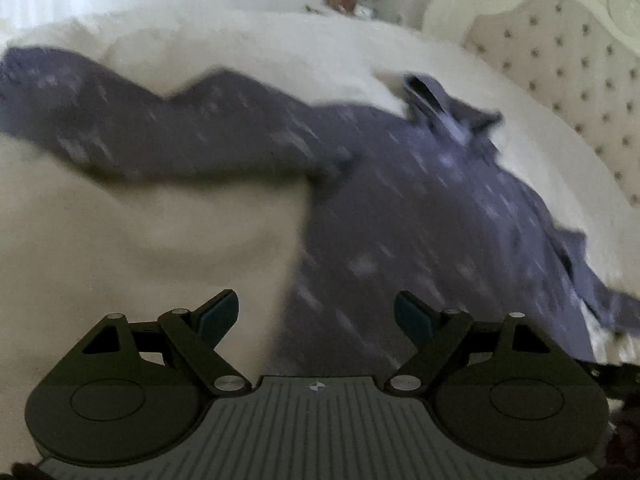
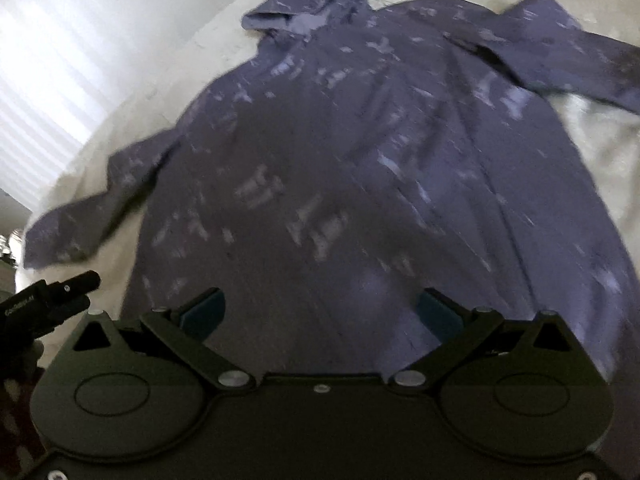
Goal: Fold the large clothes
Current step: 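Grasp the jacket sleeve with the left gripper and lift it up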
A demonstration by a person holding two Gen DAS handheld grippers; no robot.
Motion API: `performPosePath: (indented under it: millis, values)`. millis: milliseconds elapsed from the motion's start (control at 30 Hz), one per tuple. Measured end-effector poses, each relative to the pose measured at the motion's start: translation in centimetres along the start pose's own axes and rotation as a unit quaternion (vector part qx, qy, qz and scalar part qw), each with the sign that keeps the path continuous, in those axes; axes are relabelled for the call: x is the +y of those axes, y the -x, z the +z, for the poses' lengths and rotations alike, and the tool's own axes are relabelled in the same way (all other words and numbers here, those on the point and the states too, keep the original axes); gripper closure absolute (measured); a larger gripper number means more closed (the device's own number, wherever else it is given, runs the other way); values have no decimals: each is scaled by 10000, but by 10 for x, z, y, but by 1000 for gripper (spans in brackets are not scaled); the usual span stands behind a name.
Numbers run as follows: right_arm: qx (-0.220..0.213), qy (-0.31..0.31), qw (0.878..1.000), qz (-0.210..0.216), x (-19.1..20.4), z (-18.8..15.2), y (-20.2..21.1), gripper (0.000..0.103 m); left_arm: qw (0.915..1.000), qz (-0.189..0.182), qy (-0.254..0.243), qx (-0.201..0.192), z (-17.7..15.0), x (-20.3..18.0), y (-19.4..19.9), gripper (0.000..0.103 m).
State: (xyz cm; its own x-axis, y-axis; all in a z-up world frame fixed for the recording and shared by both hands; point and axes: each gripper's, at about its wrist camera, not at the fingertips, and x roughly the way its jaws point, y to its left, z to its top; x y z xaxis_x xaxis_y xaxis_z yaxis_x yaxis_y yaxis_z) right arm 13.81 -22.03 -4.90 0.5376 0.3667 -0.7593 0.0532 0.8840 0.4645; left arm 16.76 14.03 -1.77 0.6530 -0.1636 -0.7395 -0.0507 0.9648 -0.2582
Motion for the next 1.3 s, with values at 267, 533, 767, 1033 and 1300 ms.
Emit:
performPosePath:
  millis: [267, 533, 767, 1033, 1300]
  values:
    - [-543, 618, 9962, 275, 22, 32, -16, 1, 9871, 1446, -79, -681, 58, 70, -10, 17]
    - [-648, 858, 9935, 374, 34, 39, -29, 1, 9702, 2163, 618, -895, 77, 127, -23, 17]
    - [-427, 910, 9941, 396, 32, 29, -34, 1, 9662, 1642, 1450, -1358, 89, 154, -22, 50]
    - [-470, 975, 9940, 136, 4, 16, -35, 1, 9717, 1320, 677, -1837, 143, 90, 0, 90]
    - [-1206, 1016, 9872, -240, -31, 13, -28, 1, 9686, 371, -548, -2397, 192, -53, 20, 90]
